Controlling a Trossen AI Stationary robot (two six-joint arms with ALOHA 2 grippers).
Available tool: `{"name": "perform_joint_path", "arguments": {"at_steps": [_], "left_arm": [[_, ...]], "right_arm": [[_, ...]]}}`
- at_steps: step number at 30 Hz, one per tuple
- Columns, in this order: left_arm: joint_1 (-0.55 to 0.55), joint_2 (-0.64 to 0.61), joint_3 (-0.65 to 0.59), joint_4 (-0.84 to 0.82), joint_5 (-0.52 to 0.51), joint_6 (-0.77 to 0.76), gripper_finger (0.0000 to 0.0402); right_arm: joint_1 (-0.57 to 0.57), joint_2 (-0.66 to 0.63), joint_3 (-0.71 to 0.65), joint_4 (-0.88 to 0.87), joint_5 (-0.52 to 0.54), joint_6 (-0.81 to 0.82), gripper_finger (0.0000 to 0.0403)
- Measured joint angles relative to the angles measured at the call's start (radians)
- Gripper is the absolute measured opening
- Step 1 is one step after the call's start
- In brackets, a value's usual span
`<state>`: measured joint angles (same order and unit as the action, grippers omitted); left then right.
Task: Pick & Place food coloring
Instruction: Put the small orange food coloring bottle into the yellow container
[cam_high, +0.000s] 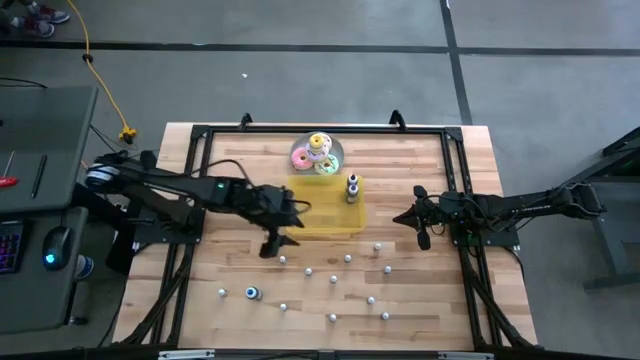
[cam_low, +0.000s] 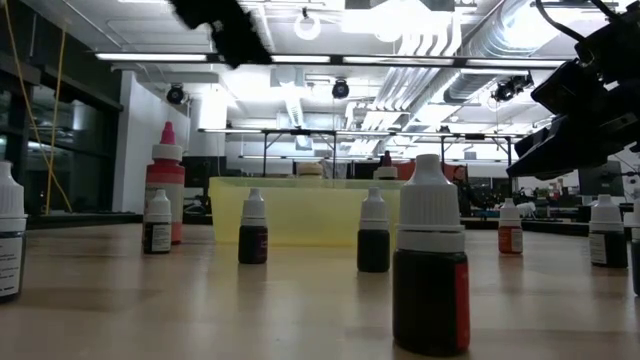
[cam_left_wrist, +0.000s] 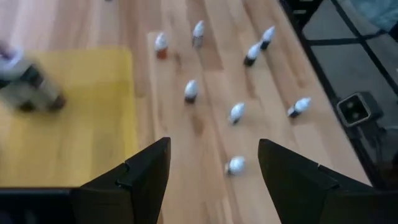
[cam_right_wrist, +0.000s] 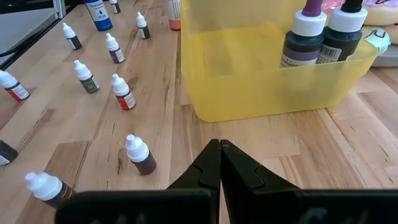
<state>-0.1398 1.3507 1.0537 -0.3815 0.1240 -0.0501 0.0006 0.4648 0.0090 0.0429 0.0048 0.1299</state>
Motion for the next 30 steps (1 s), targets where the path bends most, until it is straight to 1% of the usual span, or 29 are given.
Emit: {"name": "perform_joint_path", "arguments": {"at_steps": [1,3,5,7,9,11,13,15,17,19,20,21,23,25,27,29,30], "left_arm": [[-0.001,0.036,0.036,0.007,0.003,0.014,0.0239],[-0.001,0.1,0.105,-0.043,0.006,0.027,0.0239],[-0.001,0.168,0.191,-0.051,0.005,0.044,0.0239],[0.0,0.226,0.27,-0.126,0.003,0.067,0.0239],[0.0,0.296,0.362,-0.149,-0.001,0.089,0.0239],[0.002,0.36,0.442,-0.232,-0.002,0.103,0.0239],[0.002,0.429,0.529,-0.241,-0.003,0.106,0.0239],[0.002,0.49,0.602,-0.294,-0.002,0.108,0.0239],[0.002,0.553,0.676,-0.287,-0.004,0.124,0.0239],[0.002,0.608,0.738,-0.324,-0.01,0.137,0.0239],[0.002,0.643,0.775,-0.308,-0.01,0.15,0.0239],[0.002,0.67,0.805,-0.294,-0.011,0.162,0.0239],[0.002,0.721,0.856,-0.348,-0.014,0.182,0.0239],[0.002,0.774,0.909,-0.307,-0.021,0.212,0.0239],[0.003,0.807,0.933,-0.336,-0.039,0.238,0.0239],[0.003,0.841,0.956,-0.286,-0.065,0.277,0.0239],[0.007,0.846,0.956,-0.312,-0.074,0.294,0.0239]], "right_arm": [[0.0,0.0,0.0,0.001,0.0,0.0,0.0],[0.0,0.0,0.0,0.001,0.0,0.0,0.0],[0.0,0.0,0.0,0.002,0.0,0.0,0.0],[0.0,0.0,0.0,0.002,0.0,0.0,0.0],[0.0,-0.001,0.0,0.002,0.0,0.0,0.0],[0.0,0.0,0.0,0.002,0.0,0.0,0.0],[0.0,-0.001,0.0,0.003,0.0,0.0,0.0],[0.0,0.0,0.0,0.001,0.0,0.0,0.0],[0.0,0.0,0.0,0.004,0.0,0.0,0.0],[0.0,0.0,0.0,0.001,0.0,0.0,0.0],[0.0,-0.001,0.0,-0.001,0.0,0.0,0.0],[0.0,0.001,0.0,0.004,0.0,0.0,0.0],[0.0,0.0,0.0,0.0,0.0,0.0,0.0],[0.0,-0.001,0.0,0.003,0.0,0.0,0.0],[0.0,0.0,0.0,0.002,0.0,0.0,0.0],[0.0,0.0,0.0,0.002,0.0,0.0,0.0],[0.0,0.001,0.0,0.004,0.0,0.0,0.0]]}}
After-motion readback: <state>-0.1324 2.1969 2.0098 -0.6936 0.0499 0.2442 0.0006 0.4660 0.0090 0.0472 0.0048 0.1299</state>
